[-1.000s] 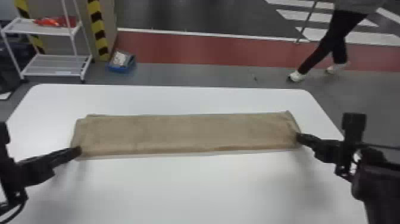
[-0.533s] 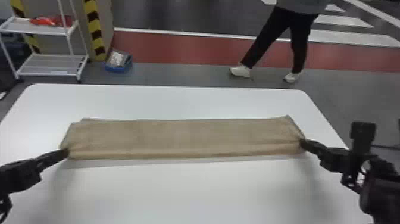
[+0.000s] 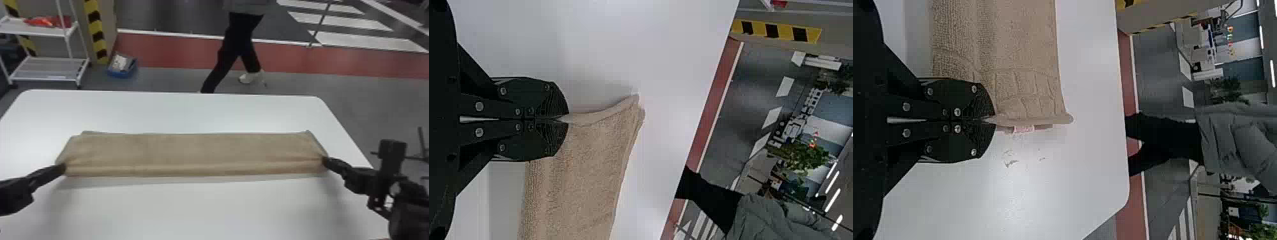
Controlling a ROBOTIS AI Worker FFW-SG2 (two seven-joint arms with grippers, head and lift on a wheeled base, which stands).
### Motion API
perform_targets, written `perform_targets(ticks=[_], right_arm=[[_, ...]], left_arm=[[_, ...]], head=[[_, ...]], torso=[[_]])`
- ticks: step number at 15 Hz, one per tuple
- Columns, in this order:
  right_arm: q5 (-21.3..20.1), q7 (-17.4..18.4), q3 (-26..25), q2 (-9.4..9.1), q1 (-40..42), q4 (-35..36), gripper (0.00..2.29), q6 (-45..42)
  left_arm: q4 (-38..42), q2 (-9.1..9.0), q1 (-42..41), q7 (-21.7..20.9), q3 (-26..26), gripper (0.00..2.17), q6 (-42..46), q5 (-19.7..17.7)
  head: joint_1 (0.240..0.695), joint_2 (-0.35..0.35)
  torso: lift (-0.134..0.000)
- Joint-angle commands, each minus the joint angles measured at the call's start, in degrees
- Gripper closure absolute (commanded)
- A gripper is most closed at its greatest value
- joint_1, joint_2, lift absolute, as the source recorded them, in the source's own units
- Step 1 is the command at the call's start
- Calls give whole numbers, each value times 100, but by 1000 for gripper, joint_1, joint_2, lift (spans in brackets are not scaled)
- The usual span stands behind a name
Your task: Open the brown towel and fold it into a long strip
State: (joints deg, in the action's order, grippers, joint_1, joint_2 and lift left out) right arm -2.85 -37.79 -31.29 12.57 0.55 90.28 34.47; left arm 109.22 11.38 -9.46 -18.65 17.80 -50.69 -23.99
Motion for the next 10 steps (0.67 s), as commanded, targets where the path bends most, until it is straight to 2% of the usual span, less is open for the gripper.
perform_targets(ticks=[1, 2, 3, 5, 6, 9, 10], right_arm=[[4, -1, 0, -9, 42, 33, 1453, -6], [4, -1, -18, 0, 42, 33, 1453, -6], [4, -1, -44, -9, 59, 42, 1220, -6], [21, 8, -53, -26, 121, 86, 113, -217], [21, 8, -61, -44, 129, 130, -1, -217], [39, 26, -123, -123, 129, 446, 56, -129], [39, 43, -123, -123, 129, 552, 60, -111]], left_arm=[[179, -39, -153, -33, 4, 488, 28, 17], [275, -57, -276, -51, 39, 60, 63, 26], [337, -66, -364, -42, 57, 22, 151, 43], [495, -119, -505, -33, 180, 26, 204, 219], [574, -119, -575, 11, 241, 29, 292, 298], [680, -180, -663, 64, 646, 29, 643, 395], [688, -180, -663, 81, 742, 29, 819, 412]], head=[[695, -195], [695, -200], [695, -200], [695, -205], [695, -204], [695, -184], [695, -157]], torso=[[-123], [-123], [-123], [-123], [-123], [-123], [-123]])
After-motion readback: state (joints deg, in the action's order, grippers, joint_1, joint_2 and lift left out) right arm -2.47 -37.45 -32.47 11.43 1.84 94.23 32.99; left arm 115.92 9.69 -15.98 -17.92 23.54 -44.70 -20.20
